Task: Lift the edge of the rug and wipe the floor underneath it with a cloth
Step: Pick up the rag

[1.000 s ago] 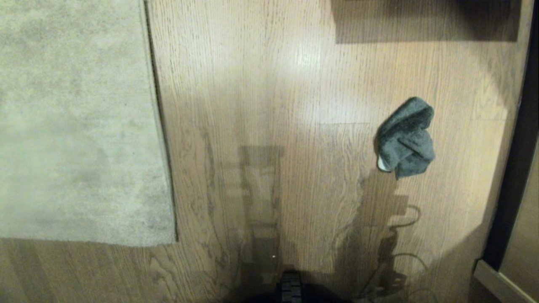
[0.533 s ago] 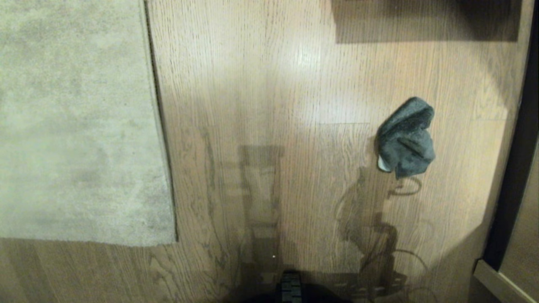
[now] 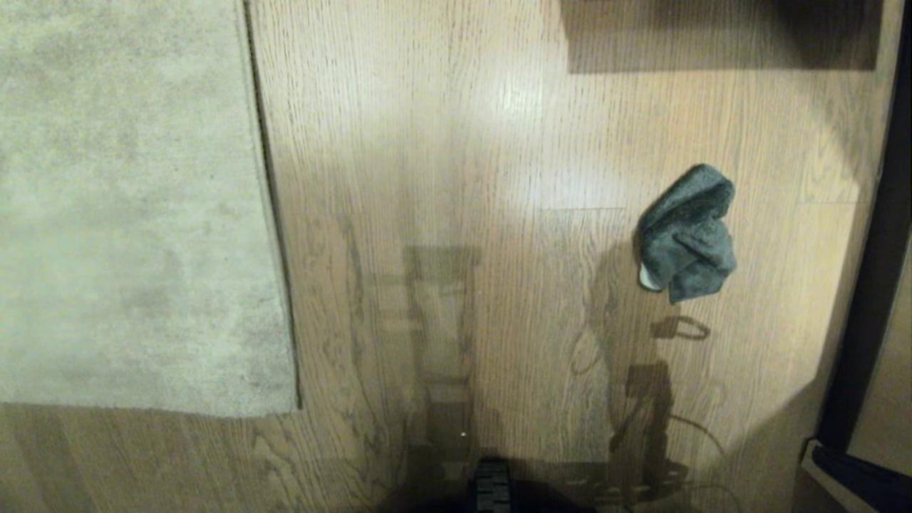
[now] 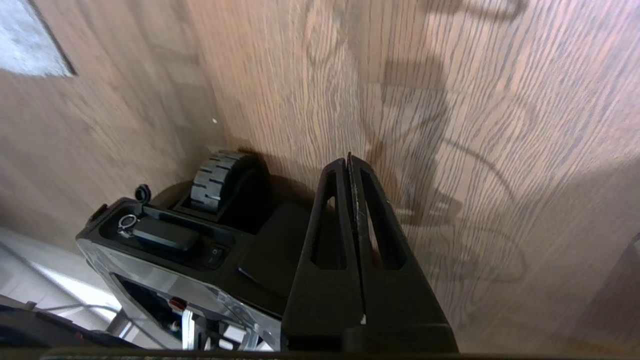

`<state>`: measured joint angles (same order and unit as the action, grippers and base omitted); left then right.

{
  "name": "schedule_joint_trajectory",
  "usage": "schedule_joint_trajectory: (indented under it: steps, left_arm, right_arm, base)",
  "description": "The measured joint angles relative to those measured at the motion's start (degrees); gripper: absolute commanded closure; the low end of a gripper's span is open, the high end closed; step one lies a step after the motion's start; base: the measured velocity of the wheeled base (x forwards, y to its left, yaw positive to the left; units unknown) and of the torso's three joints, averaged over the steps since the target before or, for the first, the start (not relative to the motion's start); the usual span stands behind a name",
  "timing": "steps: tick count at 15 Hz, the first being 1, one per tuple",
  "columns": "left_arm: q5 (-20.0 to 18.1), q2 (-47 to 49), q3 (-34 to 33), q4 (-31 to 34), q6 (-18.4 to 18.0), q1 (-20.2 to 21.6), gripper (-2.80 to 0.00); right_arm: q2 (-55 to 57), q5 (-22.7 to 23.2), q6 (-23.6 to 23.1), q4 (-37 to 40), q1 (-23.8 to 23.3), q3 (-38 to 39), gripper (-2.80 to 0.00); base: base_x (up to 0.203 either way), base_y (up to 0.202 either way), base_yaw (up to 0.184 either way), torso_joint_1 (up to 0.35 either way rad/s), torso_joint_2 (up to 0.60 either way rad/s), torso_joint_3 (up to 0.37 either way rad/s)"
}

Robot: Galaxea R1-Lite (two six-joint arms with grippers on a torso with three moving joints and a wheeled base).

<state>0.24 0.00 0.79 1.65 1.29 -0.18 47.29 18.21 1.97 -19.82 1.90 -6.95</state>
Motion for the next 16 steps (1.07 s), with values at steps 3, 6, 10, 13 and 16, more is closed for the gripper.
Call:
schedule_joint_trajectory:
  steps: [3,6,10,13,16]
  left_arm:
    - [0.0,0.0,0.0,0.0,0.0,0.0,0.00]
    - [0.0,0.0,0.0,0.0,0.0,0.0,0.00]
    - [0.0,0.0,0.0,0.0,0.0,0.0,0.00]
    - [0.0,0.0,0.0,0.0,0.0,0.0,0.00]
    - [0.0,0.0,0.0,0.0,0.0,0.0,0.00]
  right_arm:
    - [10.7,-0.1,-0.2,-7.2,-0.3,-0.8,0.00]
    - [25.2,-0.4,-0.4,-18.3,-1.7,-2.9,0.00]
    - [46.7,-2.8,-0.3,-44.5,-3.7,-4.6,-2.80]
    - [55.6,-3.9,-0.1,-62.3,-4.2,-3.6,-2.80]
    - [57.7,-3.7,0.3,-64.0,-4.4,-3.4,-2.80]
  base:
    - [0.000,0.000,0.000,0.000,0.00,0.000]
    - [0.000,0.000,0.000,0.000,0.00,0.000]
    - [0.000,0.000,0.000,0.000,0.00,0.000]
    - [0.000,0.000,0.000,0.000,0.00,0.000]
    - [0.000,0.000,0.000,0.000,0.00,0.000]
